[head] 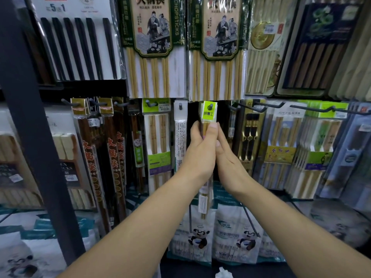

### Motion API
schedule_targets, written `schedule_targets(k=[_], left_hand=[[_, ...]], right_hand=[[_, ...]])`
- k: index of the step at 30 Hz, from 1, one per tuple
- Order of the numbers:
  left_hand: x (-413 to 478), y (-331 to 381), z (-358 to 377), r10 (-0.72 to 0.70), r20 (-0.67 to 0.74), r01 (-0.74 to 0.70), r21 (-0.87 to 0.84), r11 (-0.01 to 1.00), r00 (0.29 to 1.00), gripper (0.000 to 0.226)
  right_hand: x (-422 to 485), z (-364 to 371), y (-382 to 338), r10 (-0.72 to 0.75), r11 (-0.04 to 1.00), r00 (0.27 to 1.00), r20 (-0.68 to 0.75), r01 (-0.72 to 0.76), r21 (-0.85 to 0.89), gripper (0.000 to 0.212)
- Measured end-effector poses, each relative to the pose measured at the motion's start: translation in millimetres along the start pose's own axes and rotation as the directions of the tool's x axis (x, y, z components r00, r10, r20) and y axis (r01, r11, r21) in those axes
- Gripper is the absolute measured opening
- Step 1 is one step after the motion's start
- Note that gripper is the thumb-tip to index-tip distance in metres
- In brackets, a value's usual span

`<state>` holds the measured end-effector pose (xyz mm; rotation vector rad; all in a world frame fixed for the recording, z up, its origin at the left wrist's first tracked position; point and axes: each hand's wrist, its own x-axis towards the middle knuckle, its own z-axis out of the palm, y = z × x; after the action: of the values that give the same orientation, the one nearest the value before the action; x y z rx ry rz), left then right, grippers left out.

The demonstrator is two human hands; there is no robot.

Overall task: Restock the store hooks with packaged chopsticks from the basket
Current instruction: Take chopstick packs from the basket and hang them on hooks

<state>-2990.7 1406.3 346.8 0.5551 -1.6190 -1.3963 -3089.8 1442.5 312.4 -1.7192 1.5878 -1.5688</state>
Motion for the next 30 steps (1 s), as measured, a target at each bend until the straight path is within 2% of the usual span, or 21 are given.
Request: schedule_targets(k=[6,12,16,24,28,30], left_hand=[[16,-12,3,-0.012,0.008,0.013,-0.074,0.997,1.000,0.060],[35,-19,1,-0.059,0.014,0.060,-0.100,0.993,0.998,0.059],[43,-19,3,-0.085,-0.006,0.083,-0.138,0.987,0.996,0.059],[40,-26,1,-0.078,0.004,0.078,-0.178,0.981,0.997,0.060],[23,-33,-2,-0.100,0.039,0.105,-0.170,0.980,0.994,0.068],[8,-39,-4,-0.131,0.076,0.142,-0.164,0.976,0.989,0.071]], right_hand=[[15,4,10,-0.026,0.997,1.000,0.007,0.026,-0.076,0.060],[30,9,20,-0.004,1.000,1.000,-0.005,0.004,0.003,0.071],[39,11,28,0.013,0.999,1.000,-0.010,-0.013,0.046,0.069],[33,13,39,0.010,0.999,0.997,0.076,-0.007,-0.043,0.064],[11,11,42,0.081,0.996,0.994,0.075,-0.079,-0.031,0.082],[-6,8,43,0.135,0.991,0.990,0.052,-0.134,-0.024,0.083]])
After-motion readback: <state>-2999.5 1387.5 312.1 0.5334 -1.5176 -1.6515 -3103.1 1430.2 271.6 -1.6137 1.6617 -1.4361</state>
